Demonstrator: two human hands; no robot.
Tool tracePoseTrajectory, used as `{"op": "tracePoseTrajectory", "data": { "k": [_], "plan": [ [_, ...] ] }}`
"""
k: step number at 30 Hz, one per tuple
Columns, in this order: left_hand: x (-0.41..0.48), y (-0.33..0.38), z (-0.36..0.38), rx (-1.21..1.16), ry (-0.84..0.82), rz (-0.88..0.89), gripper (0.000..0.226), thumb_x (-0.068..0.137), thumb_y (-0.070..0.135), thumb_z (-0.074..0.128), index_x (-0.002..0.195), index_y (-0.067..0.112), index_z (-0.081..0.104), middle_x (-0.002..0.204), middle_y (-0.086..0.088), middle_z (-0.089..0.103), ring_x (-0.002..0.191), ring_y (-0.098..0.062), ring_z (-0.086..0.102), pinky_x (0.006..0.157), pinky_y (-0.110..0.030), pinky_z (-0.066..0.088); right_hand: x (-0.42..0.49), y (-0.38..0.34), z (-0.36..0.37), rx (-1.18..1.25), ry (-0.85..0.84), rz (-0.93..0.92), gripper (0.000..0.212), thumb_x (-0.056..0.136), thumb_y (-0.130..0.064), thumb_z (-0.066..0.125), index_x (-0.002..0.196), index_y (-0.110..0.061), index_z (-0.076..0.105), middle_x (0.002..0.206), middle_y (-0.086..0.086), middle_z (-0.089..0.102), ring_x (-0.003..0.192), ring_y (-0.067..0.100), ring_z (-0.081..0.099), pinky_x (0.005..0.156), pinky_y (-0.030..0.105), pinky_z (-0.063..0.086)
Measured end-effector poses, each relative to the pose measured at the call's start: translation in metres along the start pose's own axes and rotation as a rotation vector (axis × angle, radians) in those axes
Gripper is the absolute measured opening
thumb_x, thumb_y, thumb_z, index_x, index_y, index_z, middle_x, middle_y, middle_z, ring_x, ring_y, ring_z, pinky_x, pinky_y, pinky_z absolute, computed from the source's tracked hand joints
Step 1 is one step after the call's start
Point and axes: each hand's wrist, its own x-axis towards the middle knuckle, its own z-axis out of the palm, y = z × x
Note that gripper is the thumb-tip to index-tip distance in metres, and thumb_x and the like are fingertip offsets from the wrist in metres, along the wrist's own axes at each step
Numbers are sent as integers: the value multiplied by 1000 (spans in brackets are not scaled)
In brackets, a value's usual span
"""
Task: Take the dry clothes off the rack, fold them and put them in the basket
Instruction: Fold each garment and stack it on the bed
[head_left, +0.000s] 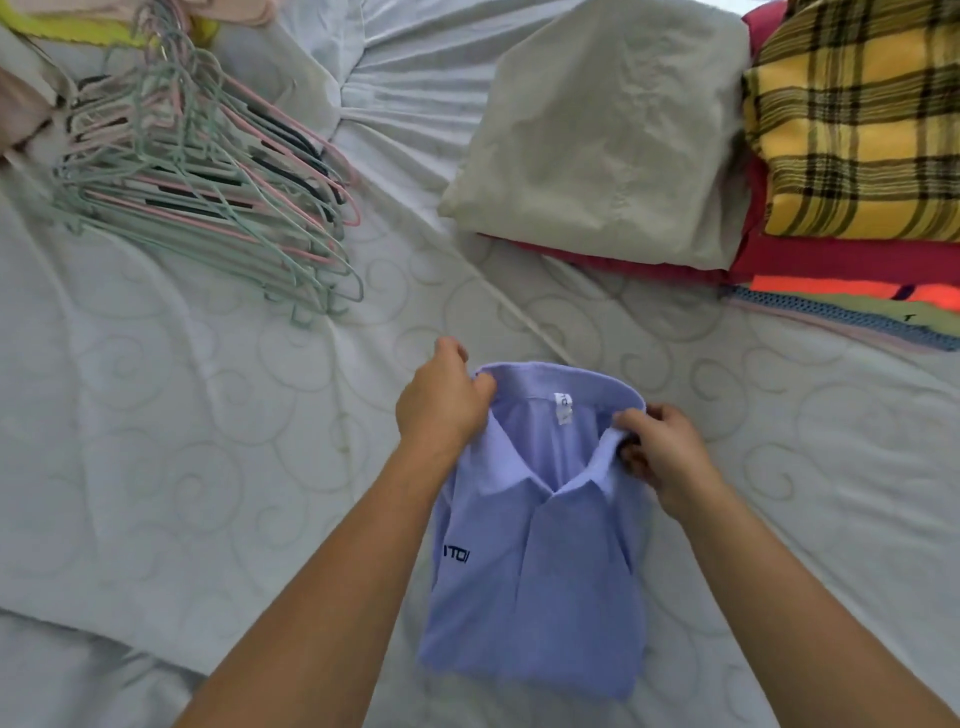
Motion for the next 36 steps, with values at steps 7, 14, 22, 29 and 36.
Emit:
{"op": "tracePoseTrajectory", "data": {
  "k": [7, 14, 22, 29, 36],
  "plan": [
    [-29, -75, 29, -480, -55, -289, 40, 85, 32, 64, 108, 3, 49, 97, -8, 60, 93, -28, 58, 69, -27, 43, -10, 40, -10, -162, 293, -147, 52, 75, -15, 75, 116, 1, 47, 85, 11, 58, 71, 16, 57, 64, 21, 44],
    [-68, -88, 59, -951, -268, -644, 37, 87, 42, 60, 102, 8, 65, 92, -8, 71, 85, -24, 67, 73, -39, 55, -52, 79, 16, -66, 285, 11, 37, 74, -14, 77, 92, -4, 46, 78, 6, 54, 78, 22, 55, 62, 31, 37],
    [-23, -71, 42, -728, 46, -308, 6, 87, 18, 64, 88, 13, 61, 80, 3, 63, 74, -16, 58, 72, -30, 47, -8, 45, 3, -247, 289, -226, 45, 64, -43, 70, 85, -5, 59, 85, 11, 66, 81, 29, 62, 70, 39, 51],
    [-8, -61, 24, -879, -9, -202, 16, 88, 4, 59, 76, 14, 59, 68, 2, 63, 62, -5, 57, 61, -16, 48, -8, 22, 3, -322, 51, -406, 18, 90, -7, 56, 79, 5, 61, 77, 8, 52, 73, 18, 49, 63, 23, 34],
    [10, -81, 17, -1036, -130, -274, 6, 93, 7, 52, 95, 9, 57, 91, -8, 65, 74, -14, 61, 68, -24, 50, 22, 26, -12, 36, -18, -143, 16, 96, -17, 48, 100, -8, 62, 97, 6, 68, 94, 20, 63, 87, 36, 49]
  ]
}}
